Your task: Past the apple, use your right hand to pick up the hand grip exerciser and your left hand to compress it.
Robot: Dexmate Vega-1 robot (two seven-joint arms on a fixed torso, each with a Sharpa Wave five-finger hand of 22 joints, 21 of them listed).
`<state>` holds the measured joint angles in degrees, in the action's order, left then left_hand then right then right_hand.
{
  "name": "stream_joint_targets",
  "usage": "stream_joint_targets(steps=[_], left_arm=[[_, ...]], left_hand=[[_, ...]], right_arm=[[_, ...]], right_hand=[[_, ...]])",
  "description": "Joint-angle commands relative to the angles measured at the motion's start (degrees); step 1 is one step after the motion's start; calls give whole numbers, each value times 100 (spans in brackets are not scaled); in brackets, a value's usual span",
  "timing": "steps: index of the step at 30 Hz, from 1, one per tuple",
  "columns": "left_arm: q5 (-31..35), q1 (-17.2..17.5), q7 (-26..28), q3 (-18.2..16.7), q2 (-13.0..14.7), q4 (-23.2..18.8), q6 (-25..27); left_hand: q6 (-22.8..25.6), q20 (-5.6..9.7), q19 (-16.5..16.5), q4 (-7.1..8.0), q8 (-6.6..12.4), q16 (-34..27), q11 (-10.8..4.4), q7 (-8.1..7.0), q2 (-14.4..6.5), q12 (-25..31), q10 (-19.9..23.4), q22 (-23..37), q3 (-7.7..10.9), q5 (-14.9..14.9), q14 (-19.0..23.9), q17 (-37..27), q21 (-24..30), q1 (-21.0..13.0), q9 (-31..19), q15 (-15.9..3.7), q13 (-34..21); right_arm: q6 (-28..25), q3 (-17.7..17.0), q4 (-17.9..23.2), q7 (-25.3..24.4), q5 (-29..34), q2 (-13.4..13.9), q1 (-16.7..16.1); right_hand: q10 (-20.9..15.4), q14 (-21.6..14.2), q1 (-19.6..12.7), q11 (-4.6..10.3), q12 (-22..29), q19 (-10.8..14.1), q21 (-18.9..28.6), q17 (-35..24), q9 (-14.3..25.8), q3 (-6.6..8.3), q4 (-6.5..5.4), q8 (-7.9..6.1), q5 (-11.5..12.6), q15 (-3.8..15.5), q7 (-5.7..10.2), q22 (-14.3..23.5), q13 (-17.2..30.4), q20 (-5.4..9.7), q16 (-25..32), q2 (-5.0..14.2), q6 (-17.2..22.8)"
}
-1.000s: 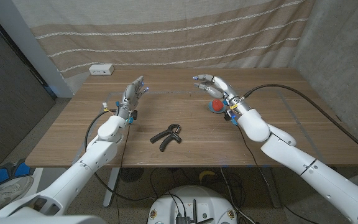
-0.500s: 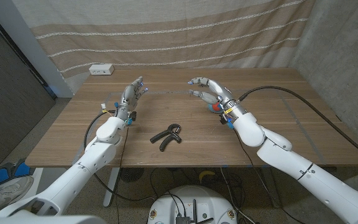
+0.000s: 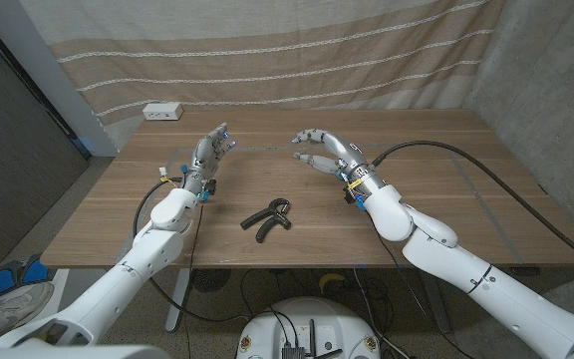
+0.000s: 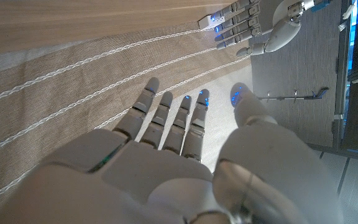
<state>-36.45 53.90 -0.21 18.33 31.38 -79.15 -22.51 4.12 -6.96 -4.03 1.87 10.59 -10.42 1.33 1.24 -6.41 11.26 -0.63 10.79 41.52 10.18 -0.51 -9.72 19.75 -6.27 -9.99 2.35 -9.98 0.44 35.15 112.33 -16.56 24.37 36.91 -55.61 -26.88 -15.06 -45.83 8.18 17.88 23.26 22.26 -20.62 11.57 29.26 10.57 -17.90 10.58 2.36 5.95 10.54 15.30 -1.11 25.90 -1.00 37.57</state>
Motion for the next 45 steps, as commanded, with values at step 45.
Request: stream_joint_targets(steps=[45], left_arm=[[-170, 40, -305, -85, 69, 145, -132]], left_hand=[[94, -42, -15, -22, 13, -2, -6, -30, -203, -11, 34, 14, 12, 42, 31, -28, -40, 131, -20, 30, -22]], right_arm=[[-814, 888, -223, 757, 645, -167, 530]], right_hand=[[107, 108, -782, 176, -16, 84, 8, -166, 84, -247, -62, -176, -27, 964, 124, 29, 235, 206, 120, 52, 160]])
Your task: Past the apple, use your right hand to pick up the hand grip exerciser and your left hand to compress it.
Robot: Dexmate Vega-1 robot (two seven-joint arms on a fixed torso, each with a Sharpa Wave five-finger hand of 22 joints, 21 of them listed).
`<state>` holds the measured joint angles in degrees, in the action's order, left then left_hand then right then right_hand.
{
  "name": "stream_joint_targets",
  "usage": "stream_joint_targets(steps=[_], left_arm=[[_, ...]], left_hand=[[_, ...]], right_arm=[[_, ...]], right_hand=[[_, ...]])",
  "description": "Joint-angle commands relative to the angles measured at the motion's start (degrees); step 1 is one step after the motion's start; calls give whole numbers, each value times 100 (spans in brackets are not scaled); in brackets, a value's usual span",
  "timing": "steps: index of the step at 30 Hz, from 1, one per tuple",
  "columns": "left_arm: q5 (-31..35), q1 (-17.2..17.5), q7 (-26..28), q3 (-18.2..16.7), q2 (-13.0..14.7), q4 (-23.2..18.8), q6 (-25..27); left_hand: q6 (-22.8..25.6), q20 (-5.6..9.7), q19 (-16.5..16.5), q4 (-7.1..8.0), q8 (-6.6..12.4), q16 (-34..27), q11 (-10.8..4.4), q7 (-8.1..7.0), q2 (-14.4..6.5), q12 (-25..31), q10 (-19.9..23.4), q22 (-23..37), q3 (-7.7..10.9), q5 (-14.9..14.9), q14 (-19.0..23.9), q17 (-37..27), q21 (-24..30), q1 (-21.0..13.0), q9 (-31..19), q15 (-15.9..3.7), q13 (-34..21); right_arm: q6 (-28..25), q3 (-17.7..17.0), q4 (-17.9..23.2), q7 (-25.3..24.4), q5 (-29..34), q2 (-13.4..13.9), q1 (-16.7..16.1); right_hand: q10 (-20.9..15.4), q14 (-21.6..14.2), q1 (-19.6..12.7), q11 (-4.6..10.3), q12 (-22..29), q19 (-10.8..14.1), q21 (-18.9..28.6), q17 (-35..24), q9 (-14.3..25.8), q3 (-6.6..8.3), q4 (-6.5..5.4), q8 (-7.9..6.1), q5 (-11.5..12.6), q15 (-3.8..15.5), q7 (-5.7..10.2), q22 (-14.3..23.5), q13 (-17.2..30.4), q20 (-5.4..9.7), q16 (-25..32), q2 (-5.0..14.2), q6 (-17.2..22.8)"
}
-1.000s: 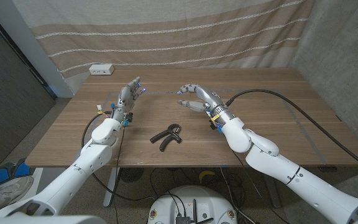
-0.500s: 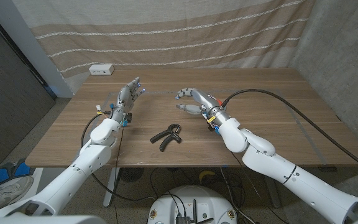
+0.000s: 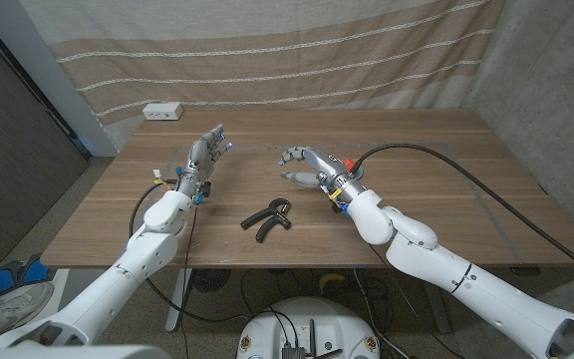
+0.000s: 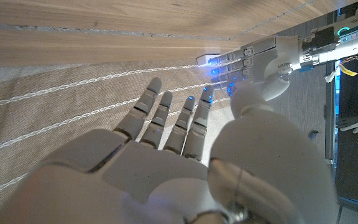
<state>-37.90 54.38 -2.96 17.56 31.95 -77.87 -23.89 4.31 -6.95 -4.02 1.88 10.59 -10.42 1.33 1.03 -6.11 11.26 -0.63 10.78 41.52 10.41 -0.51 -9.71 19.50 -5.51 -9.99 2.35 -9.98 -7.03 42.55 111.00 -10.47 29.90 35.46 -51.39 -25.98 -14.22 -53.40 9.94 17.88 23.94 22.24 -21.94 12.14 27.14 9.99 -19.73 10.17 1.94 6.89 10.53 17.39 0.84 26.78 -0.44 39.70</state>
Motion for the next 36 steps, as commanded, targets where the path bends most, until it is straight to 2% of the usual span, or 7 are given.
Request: stream_joint_targets(steps=[1, 36], left_arm=[[-19, -13, -42, -6, 14, 27, -6], [-74, 58, -112, -55, 65, -14, -47]], left_hand=[[76, -42, -16, -22, 13, -2, -7, -8, -233, -11, 34, 14, 12, 20, 30, -28, -16, 58, -20, 33, -22], [78, -48, -23, -10, 4, 0, 1, -16, -237, -13, 39, 16, 23, 24, 30, -28, -38, 109, -21, 22, -22]], right_arm=[[-54, 155, -103, 153, 88, -23, 115], [-119, 518, -529, 255, 380, -197, 316]], right_hand=[[23, 25, -29, -1, -18, 16, 10, -36, 28, -38, -5, 7, 14, 1007, 27, 30, 28, 11, 32, -2, -52], [27, 52, -342, 62, -29, 44, 16, -114, 51, -143, -7, -19, 58, 1027, 55, 33, 120, 86, 84, 96, -69]])
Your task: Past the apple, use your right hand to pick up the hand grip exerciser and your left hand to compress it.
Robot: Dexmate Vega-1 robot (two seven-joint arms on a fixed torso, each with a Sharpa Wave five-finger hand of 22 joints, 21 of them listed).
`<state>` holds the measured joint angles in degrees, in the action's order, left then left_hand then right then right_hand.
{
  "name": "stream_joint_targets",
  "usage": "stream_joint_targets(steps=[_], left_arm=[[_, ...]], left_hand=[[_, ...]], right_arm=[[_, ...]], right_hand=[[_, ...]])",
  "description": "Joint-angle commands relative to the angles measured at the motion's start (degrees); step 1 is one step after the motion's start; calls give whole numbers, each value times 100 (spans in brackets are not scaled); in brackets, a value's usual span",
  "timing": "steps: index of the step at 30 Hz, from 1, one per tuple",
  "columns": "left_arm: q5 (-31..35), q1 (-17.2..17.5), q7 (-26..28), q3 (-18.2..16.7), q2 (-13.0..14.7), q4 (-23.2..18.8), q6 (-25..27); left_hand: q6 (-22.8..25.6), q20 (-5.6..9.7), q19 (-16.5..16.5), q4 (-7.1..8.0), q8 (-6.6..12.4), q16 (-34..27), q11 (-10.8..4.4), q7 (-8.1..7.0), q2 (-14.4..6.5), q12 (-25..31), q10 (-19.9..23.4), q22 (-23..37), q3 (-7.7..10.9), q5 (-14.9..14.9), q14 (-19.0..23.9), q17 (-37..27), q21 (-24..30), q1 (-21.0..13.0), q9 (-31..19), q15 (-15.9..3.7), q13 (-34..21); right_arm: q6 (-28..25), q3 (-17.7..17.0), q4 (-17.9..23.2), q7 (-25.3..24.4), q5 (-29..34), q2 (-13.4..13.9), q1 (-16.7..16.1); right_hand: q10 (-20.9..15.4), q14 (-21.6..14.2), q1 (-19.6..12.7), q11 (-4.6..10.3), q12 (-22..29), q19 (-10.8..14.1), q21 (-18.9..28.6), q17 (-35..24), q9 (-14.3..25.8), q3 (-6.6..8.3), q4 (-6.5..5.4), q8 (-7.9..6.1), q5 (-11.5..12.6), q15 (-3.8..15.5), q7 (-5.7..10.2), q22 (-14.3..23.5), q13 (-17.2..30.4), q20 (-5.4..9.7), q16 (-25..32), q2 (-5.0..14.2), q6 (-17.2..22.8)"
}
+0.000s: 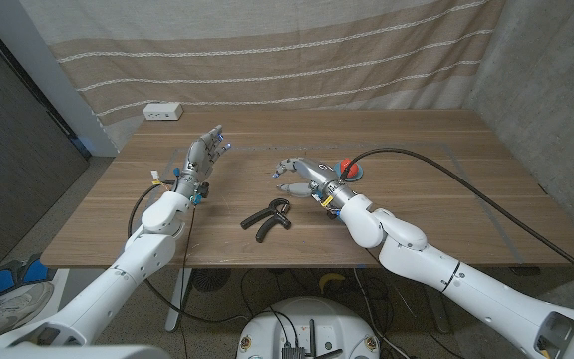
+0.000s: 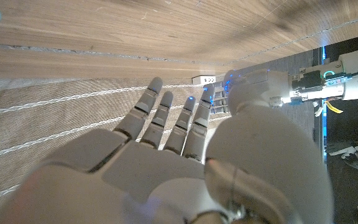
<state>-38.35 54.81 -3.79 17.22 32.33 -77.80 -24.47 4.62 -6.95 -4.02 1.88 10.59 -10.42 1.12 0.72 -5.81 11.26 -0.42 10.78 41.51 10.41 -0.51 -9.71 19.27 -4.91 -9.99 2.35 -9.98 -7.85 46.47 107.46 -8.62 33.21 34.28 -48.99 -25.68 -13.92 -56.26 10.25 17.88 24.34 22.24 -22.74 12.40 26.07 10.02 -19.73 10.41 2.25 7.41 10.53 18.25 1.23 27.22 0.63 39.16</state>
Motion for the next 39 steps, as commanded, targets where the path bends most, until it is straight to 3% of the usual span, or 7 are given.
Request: stream_joint_targets(steps=[1, 24, 39], left_arm=[[-29, 14, -46, -19, 32, -14, 4], [-49, 31, -93, -41, 48, 16, -26], [-50, 53, -79, -42, 68, -40, 3]], left_hand=[[45, -48, -23, -11, 3, 1, 24, 15, -267, -14, 16, 16, 23, 24, 29, -28, -17, 49, -21, 24, -22], [51, -51, -29, -1, 1, 1, 26, 13, -271, -17, 15, 17, 32, 27, 30, -29, -31, 79, -21, 26, -22], [61, -52, -32, 7, 2, 0, 17, 20, -273, -16, 21, 18, 39, 30, 33, -29, -42, 100, -21, 28, -22]], right_arm=[[-49, 141, -197, 71, 66, -90, 86], [-84, 348, -562, 107, 145, -239, 314], [-428, 448, -529, 385, 153, -243, 345]], right_hand=[[-3, 21, -60, 33, -30, 3, 17, -36, 25, -39, -11, -19, 35, 995, 5, 33, 35, 47, 42, -10, -18], [26, 48, -227, 34, -50, 29, 26, -66, 34, -123, -2, -30, 40, 1005, 54, 33, 82, 79, 53, -28, -28], [139, 106, -276, 3, -102, 10, 19, -91, 42, -208, -33, -7, 34, 992, 45, 34, 115, 73, 49, -35, -111]])
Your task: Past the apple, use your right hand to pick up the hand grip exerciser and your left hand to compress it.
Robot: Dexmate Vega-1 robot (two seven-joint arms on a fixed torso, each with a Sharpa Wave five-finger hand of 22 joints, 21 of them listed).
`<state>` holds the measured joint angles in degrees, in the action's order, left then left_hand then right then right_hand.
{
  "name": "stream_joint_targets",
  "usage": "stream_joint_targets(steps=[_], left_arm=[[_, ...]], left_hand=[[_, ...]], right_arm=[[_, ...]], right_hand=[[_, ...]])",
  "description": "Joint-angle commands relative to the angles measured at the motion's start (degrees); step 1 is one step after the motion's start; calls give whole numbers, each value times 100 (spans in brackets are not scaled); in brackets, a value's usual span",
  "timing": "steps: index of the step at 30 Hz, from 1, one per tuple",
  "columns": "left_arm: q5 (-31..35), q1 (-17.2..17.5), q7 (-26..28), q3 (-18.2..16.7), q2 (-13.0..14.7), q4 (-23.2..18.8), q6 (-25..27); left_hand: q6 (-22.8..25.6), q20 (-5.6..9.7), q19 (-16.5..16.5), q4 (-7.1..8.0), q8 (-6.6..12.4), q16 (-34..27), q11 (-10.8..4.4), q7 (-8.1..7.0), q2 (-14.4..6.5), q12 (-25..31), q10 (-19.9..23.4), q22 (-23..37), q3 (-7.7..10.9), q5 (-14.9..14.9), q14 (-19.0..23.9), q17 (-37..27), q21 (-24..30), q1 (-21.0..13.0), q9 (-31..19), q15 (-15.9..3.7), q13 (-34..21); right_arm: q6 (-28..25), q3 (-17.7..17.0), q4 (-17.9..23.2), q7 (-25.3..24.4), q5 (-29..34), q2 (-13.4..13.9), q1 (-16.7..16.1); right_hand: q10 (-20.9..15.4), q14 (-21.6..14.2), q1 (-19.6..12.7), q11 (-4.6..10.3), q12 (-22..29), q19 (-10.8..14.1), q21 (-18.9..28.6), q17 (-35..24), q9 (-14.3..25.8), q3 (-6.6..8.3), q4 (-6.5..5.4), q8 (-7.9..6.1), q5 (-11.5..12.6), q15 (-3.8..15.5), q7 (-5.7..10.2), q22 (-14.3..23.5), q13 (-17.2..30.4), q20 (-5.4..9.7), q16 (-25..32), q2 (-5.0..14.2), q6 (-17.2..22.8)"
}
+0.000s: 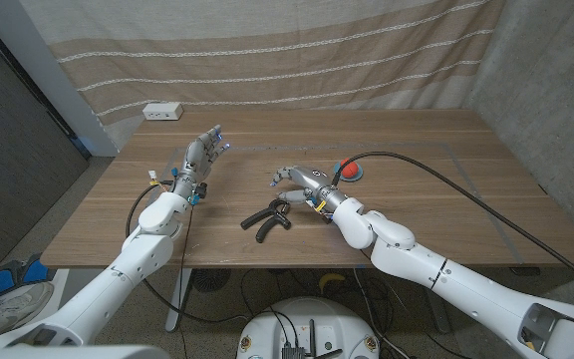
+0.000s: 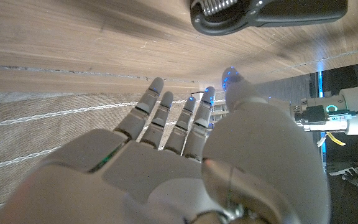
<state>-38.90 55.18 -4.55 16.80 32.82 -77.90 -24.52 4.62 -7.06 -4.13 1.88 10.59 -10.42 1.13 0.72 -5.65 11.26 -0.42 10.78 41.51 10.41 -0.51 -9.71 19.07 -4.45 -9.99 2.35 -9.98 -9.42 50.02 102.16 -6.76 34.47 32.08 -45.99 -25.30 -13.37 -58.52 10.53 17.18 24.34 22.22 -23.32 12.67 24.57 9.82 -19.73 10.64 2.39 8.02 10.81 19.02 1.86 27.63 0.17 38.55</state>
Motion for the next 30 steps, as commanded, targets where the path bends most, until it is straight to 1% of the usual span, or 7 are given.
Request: stream_joint_targets(steps=[1, 5, 15, 19, 23, 30], left_arm=[[15, 25, 1, -4, 23, -38, -9], [11, 32, -10, -9, 25, -44, -25], [-26, 35, -70, -15, 5, -13, -73], [-39, 28, -126, -12, -1, 18, -110], [-48, 31, -147, -17, -3, 30, -134], [-77, 38, -166, -30, -5, 18, -140]], left_hand=[[65, -41, -21, 8, 4, 0, 18, 13, -289, -16, 21, 18, 40, 30, 34, -29, -23, 57, -21, 23, -22], [66, -38, -19, 10, 3, -1, 21, 16, -290, -16, 22, 18, 42, 31, 37, -29, -27, 62, -21, 27, -22], [74, -45, -25, 22, 4, -3, 19, 12, -291, -14, 29, 18, 43, 32, 40, -32, -32, 79, -21, 19, -21], [77, -49, -26, 32, 5, -6, 21, 5, -290, -16, 25, 18, 41, 32, 42, -35, -34, 90, -21, 14, -21], [90, -51, -29, 42, 8, -7, 23, -1, -290, -17, 25, 19, 39, 32, 43, -37, -36, 102, -21, 13, -21], [94, -58, -48, 58, 8, -9, 18, -9, -297, -17, 26, 19, 42, 35, 46, -39, -34, 118, -21, 11, -21]], right_arm=[[-395, 108, 17, 252, 48, -52, 46], [-540, 166, 23, 313, 108, -67, 82], [-712, 268, 6, 337, 193, -78, 133], [-796, 317, -12, 398, 230, -82, 167], [-792, 355, -82, 395, 226, -101, 199], [-782, 411, -153, 373, 240, -120, 241]], right_hand=[[111, 55, -48, -28, -35, 3, 17, -34, 16, -66, -16, -4, 10, 973, -22, 6, 41, 6, 8, 9, -60], [187, 112, -30, -34, -69, -33, 3, -49, 22, -130, -49, 34, 1, 951, -27, 7, 61, -6, -4, 6, -169], [224, 126, -33, -68, -85, -62, -9, -59, 29, -183, -55, 32, -5, 949, -25, 6, 80, -40, -3, -8, -185], [239, 137, -47, -52, -92, -66, -11, -60, 33, -200, -50, 36, -6, 951, -11, 6, 87, -42, -7, -16, -204], [283, 143, -79, -31, -111, -82, -19, -67, 40, -216, -45, 62, -4, 960, -5, 6, 99, -38, -6, -5, -286], [316, 149, -84, -69, -124, -111, -31, -72, 66, -259, -51, 48, -12, 939, -27, 5, 117, -61, -5, -22, -305]])
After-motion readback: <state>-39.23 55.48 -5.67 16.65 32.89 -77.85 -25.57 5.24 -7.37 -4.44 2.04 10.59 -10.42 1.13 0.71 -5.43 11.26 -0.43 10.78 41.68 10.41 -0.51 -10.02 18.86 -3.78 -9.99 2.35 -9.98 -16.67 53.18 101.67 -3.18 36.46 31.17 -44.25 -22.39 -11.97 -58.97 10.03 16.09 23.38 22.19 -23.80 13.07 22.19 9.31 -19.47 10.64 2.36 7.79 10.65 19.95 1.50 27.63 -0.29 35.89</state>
